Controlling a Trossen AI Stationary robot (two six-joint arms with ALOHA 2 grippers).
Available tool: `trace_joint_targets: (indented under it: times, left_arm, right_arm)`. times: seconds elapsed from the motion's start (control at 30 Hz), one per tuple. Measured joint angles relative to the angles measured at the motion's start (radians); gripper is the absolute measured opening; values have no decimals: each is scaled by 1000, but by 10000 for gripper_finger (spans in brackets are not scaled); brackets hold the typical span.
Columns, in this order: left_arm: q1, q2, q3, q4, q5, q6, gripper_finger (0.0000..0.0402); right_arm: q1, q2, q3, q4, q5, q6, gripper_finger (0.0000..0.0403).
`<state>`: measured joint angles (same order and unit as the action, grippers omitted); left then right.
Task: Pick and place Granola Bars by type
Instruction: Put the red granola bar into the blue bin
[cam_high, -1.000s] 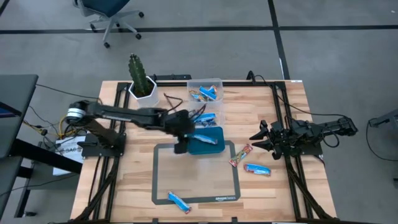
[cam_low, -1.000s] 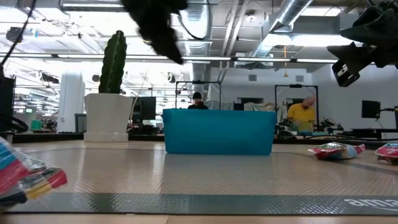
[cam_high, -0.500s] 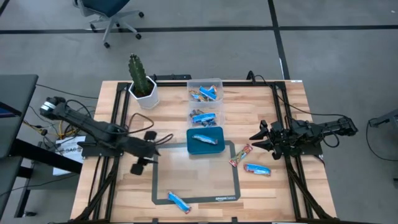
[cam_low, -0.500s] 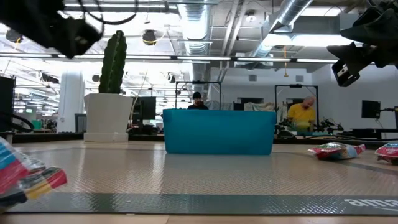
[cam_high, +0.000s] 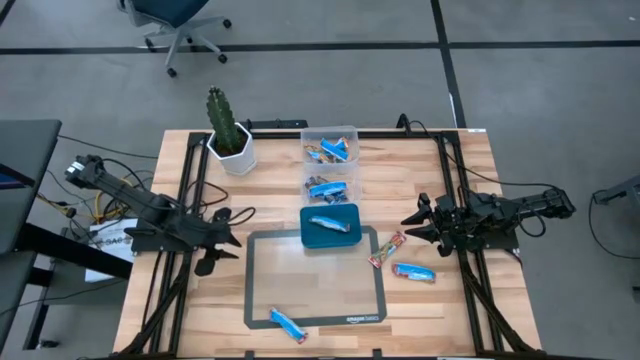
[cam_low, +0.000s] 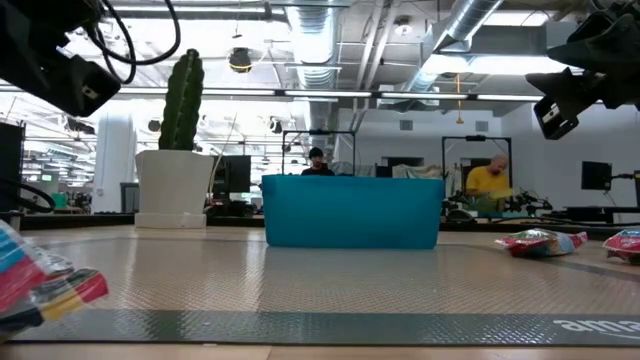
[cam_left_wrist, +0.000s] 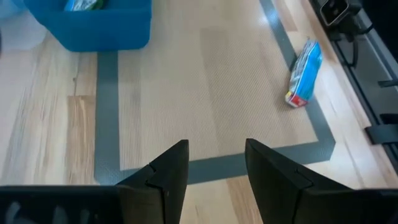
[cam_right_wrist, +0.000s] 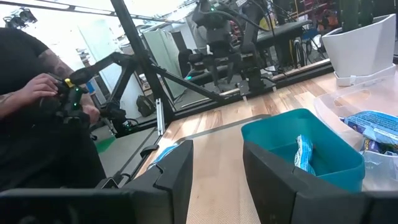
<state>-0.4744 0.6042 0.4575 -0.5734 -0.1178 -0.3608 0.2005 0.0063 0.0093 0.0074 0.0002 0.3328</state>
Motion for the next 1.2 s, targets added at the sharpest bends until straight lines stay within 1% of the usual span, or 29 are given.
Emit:
trace_joint_targets:
  times: [0.17, 0.27, 0.4, 0.53, 0.67, 0.83, 1.03, 1.2]
  left_arm:
    - [-1, 11, 4, 6, 1, 13, 151]
    - [-20, 65, 31, -1, 5, 22, 151]
    - [-70, 209, 129, -10, -27, 108, 151]
    - [-104, 404, 241, -19, -54, 193, 151]
    - [-132, 592, 345, -17, -58, 245, 151]
    - [-172, 781, 468, -12, -107, 297, 151]
    - [-203, 936, 597, -9, -109, 302, 151]
    - [-227, 1021, 674, -10, -70, 290, 151]
  right_arm:
    - [0, 0, 0, 0, 0, 0, 134]
    - [0, 0, 0, 0, 0, 0, 134]
    - [0, 0, 0, 0, 0, 0, 133]
    - [0, 0, 0, 0, 0, 0, 134]
    - [0, 0, 0, 0, 0, 0, 133]
    - [0, 0, 0, 0, 0, 0, 134]
    - [0, 0, 0, 0, 0, 0, 133]
    - [0, 0, 0, 0, 0, 0, 134]
